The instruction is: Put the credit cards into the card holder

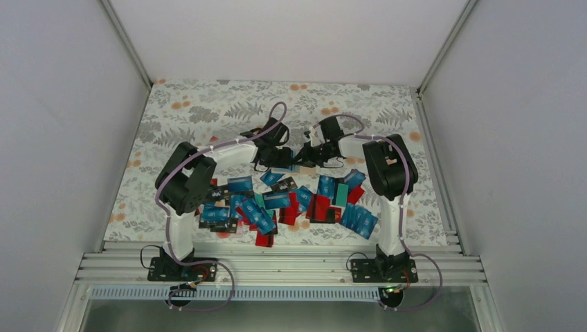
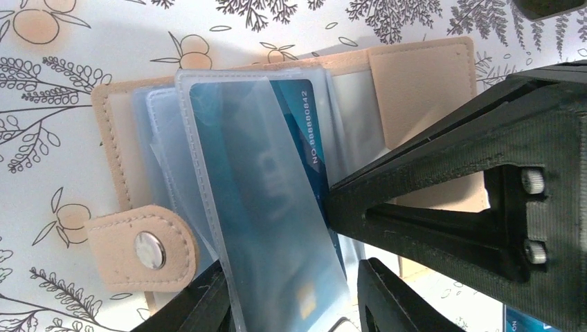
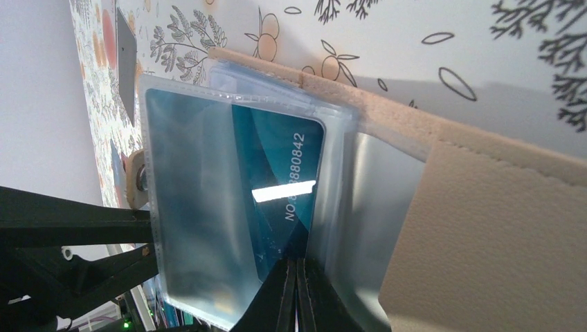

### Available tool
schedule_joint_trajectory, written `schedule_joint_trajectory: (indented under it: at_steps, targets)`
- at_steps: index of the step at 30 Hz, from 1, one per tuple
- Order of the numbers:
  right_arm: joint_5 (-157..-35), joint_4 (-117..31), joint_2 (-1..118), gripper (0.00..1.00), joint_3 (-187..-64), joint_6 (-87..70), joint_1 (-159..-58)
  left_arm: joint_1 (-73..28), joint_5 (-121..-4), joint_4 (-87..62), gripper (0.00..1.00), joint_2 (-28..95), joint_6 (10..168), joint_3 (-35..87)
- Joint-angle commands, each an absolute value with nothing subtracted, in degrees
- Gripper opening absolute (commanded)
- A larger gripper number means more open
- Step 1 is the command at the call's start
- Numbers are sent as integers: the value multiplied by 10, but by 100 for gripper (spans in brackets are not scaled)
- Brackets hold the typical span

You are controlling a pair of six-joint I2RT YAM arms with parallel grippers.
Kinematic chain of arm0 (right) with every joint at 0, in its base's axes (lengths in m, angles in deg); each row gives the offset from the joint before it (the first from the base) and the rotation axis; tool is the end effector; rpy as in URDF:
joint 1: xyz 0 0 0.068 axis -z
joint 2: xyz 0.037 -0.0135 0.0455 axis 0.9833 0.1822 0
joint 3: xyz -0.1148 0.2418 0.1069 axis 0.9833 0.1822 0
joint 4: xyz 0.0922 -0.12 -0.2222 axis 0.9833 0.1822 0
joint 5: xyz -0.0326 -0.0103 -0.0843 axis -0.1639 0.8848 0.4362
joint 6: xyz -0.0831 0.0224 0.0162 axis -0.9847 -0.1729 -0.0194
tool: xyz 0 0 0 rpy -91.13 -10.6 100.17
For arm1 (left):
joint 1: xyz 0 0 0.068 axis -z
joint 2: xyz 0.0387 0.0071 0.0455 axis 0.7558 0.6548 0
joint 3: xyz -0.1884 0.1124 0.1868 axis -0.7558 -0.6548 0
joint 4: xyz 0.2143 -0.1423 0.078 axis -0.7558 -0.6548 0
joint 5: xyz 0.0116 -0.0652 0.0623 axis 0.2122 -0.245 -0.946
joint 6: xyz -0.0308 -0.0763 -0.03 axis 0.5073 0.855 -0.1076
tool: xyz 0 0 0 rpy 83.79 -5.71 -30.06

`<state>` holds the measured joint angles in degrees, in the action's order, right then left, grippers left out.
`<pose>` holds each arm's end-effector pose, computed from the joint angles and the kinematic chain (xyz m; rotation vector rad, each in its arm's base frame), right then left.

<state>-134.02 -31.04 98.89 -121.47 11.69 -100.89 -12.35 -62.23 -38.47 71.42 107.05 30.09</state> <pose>0.3853 0.2101 0.0852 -0.1482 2.7408 1.3146 0.3471 -0.2733 0.1336 0.2319 2.7308 -0.5557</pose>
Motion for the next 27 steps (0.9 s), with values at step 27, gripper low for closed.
schedule_joint_trajectory:
  at_steps: [27]
  targets:
    - [-1252,-257,890,5,-1185,119,-1007,-97,-661,-433,43,727,1068,373]
